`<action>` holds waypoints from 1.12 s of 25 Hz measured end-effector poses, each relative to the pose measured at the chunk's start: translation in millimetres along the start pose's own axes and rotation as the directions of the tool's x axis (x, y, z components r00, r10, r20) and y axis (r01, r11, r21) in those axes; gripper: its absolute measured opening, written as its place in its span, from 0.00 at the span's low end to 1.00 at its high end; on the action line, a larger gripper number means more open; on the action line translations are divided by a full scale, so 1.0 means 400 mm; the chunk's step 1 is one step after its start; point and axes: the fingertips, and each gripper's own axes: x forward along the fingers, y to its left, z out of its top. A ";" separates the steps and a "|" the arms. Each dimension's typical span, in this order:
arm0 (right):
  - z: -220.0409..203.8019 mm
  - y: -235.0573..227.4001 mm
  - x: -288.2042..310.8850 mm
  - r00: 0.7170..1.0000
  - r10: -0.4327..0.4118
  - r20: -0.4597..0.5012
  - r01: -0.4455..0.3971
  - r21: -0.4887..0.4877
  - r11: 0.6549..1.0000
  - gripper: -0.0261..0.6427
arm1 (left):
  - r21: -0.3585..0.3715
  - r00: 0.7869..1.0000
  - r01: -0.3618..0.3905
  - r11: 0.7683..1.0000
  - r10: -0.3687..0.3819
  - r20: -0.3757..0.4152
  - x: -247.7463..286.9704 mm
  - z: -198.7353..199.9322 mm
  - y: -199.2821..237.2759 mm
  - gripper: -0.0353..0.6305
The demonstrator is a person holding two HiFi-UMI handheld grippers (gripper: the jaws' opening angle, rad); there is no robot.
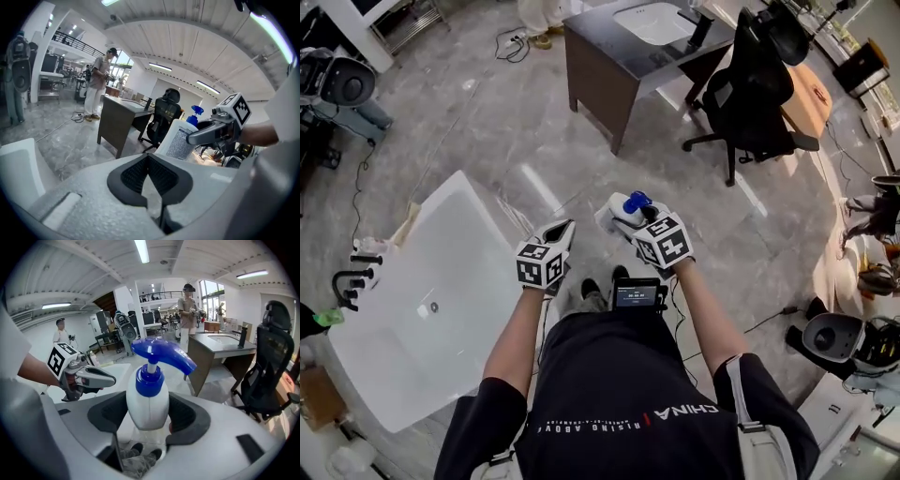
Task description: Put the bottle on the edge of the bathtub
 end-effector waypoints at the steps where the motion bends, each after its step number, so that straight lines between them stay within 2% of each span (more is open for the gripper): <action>1: 0.018 -0.002 0.018 1.000 0.018 -0.004 -0.018 -0.012 1.000 0.44 | -0.012 1.000 -0.019 1.000 0.019 0.005 0.000 0.009 0.018 0.07; 6: 0.109 -0.015 0.124 0.993 0.111 -0.031 -0.113 -0.081 0.990 0.44 | -0.072 0.993 -0.114 0.991 0.116 0.018 0.005 0.047 0.120 0.07; 12: 0.274 -0.036 0.258 0.977 0.210 -0.040 -0.214 -0.185 0.959 0.44 | -0.122 0.970 -0.224 0.967 0.233 0.062 0.012 0.153 0.257 0.07; 20: 0.475 -0.044 0.407 0.945 0.324 -0.051 -0.324 -0.297 0.898 0.44 | -0.168 0.922 -0.347 0.923 0.369 0.120 0.013 0.292 0.430 0.07; 28: 0.546 -0.051 0.499 0.908 0.408 -0.096 -0.413 -0.368 0.833 0.44 | -0.242 0.867 -0.440 0.865 0.479 0.136 0.018 0.315 0.502 0.07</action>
